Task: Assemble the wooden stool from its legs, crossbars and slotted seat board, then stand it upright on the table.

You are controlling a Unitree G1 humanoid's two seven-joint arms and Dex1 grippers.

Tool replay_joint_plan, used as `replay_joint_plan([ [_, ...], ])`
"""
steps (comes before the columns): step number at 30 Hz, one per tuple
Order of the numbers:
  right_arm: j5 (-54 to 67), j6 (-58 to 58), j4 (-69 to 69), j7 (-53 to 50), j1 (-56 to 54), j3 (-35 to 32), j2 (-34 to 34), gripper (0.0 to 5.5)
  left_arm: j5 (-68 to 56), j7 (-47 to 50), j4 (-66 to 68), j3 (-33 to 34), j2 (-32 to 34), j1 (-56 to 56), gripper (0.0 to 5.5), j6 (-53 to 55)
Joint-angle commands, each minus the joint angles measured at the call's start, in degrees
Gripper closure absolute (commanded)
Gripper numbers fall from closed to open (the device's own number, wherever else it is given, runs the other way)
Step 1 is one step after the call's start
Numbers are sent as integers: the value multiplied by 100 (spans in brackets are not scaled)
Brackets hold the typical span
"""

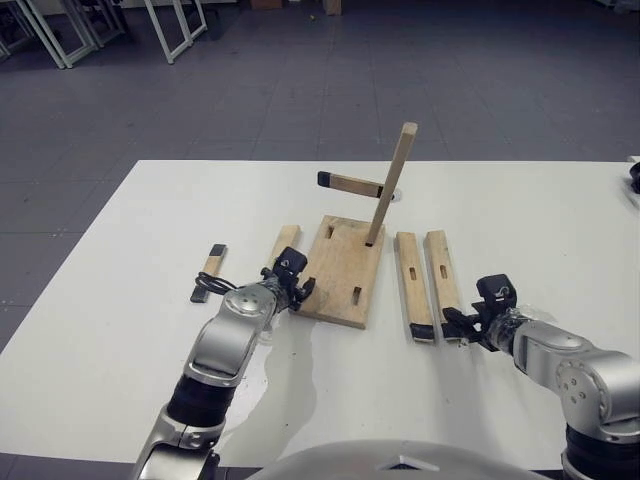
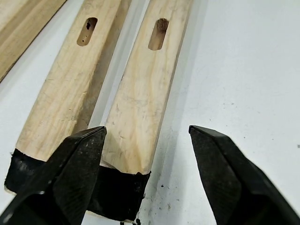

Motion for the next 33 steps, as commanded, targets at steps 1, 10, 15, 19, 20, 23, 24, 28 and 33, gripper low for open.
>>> replay_joint_plan([
  [1,-203,-69,295,-52,-130,222,20,226,-118,121,352,-27,-395,-147,273,241],
  [10,-570,-120,684,-125,-167,246,29,301,-357,37,-371,426,-189,-198,273,623],
  [15,-716,-476,952,-31,-230,88,-108,349,-713,-106,-1091,971,-53,-92,273,981],
  [19,-708,-1677,1143,140,-685,-275,48,349,-511,-105,-867,843,487,77,273,527],
  [20,-705,-1912,1198,159,-827,-346,68,349,-440,-86,-691,753,564,123,273,332],
  [23,-504,-2538,1445,318,-1522,-656,150,349,-195,-111,42,358,752,219,273,-466],
  [24,-431,-2710,1552,393,-1800,-745,135,349,-176,-170,286,274,759,231,273,-704],
  [28,-89,-2968,1975,709,-2891,-873,118,349,-111,-699,764,-203,943,220,273,-1524],
  [33,48,-3209,2650,973,-3589,-688,175,349,77,-1388,502,-859,1394,291,273,-1914],
])
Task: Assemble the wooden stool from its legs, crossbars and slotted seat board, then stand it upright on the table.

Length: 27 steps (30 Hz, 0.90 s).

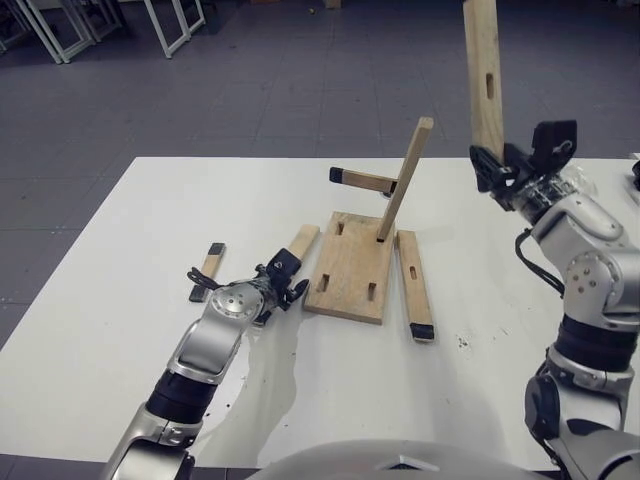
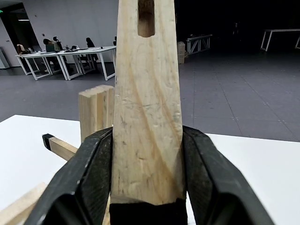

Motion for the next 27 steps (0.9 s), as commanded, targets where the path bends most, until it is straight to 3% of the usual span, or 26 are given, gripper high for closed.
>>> replay_joint_plan([
  [1,81,-203,469,179,-448,146,43,349,184,-576,-157,-661,360,156,273,-16],
  [4,99,-284,649,259,-553,285,88,349,276,-719,-477,-956,384,122,273,77],
  [12,119,-329,768,395,-530,593,214,349,314,-543,-453,-1224,-338,-343,273,325],
  [15,120,-323,760,410,-495,617,226,349,585,-381,-342,-1233,-190,-311,273,455],
  [21,262,-253,562,622,-404,669,194,349,649,25,-92,-431,125,341,273,724],
  [27,923,10,342,1267,-261,658,154,349,-10,-159,-549,854,62,181,273,-63],
])
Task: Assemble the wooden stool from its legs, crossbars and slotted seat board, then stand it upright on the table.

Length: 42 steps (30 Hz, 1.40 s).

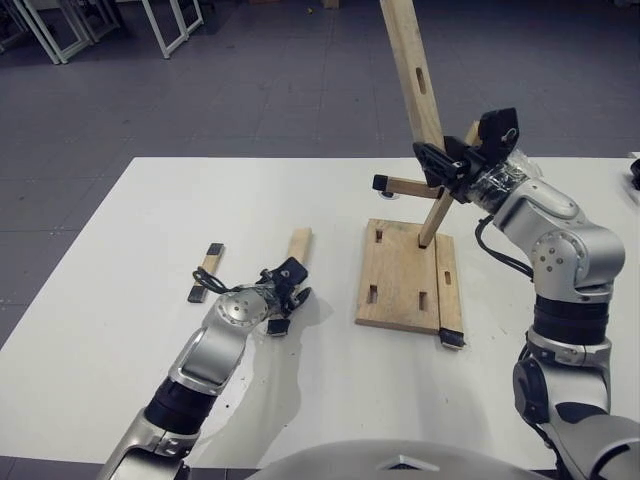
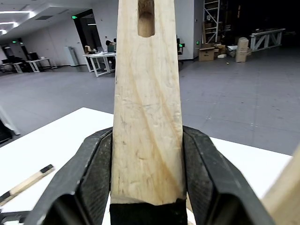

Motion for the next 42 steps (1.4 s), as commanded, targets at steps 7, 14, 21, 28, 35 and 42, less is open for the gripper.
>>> replay_joint_plan([
  [7,1843,988,107,1648,75,-205,-321,349,-3859,-893,-1201,3131,-628,-771,233,1063],
  [14,2735,1561,210,2805,-14,56,-628,349,-7295,194,-1211,3556,-1725,-882,127,2180],
  [21,3120,1821,149,3783,-19,412,-1072,349,-9668,1324,-779,3519,-1323,-1255,107,1888],
  [28,2995,1693,186,4033,-13,630,-1225,349,-10427,1386,-823,3077,-621,-1339,143,1638],
  [35,2861,1574,47,4083,85,866,-1349,349,-10432,1187,-769,2898,-180,-1253,256,1399],
  [42,2847,1519,77,4063,53,913,-1411,312,-10338,894,-599,2876,124,-1113,324,1320],
])
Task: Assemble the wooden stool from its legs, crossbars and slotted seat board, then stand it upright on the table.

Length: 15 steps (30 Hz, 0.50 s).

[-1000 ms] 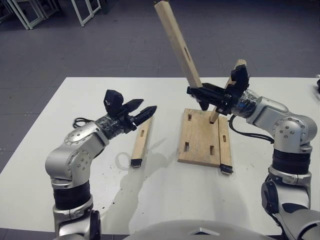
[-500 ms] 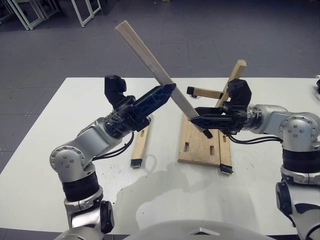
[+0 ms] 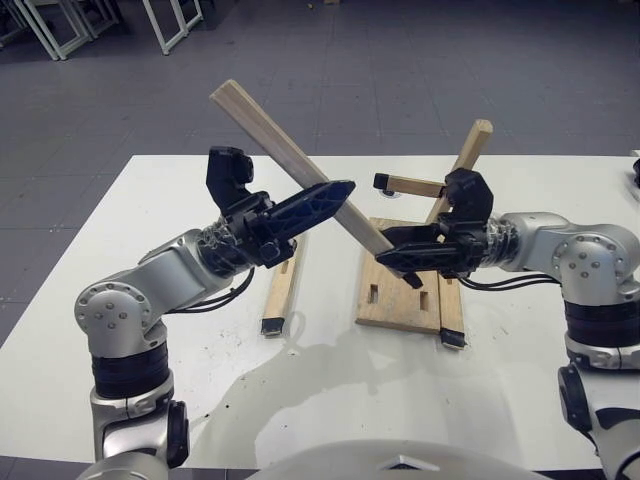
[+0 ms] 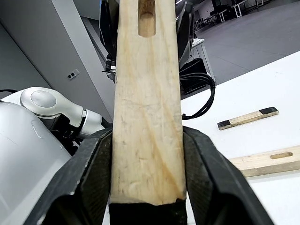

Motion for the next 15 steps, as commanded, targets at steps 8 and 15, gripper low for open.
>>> replay_joint_plan([
  [8,-1140,-813,58,178,165,464,-765,169,639,-550,582,414,625,178,345,-336],
  [15,-4175,-3231,946,-218,604,1798,-1525,164,2896,-1253,865,598,1033,480,345,-1278],
])
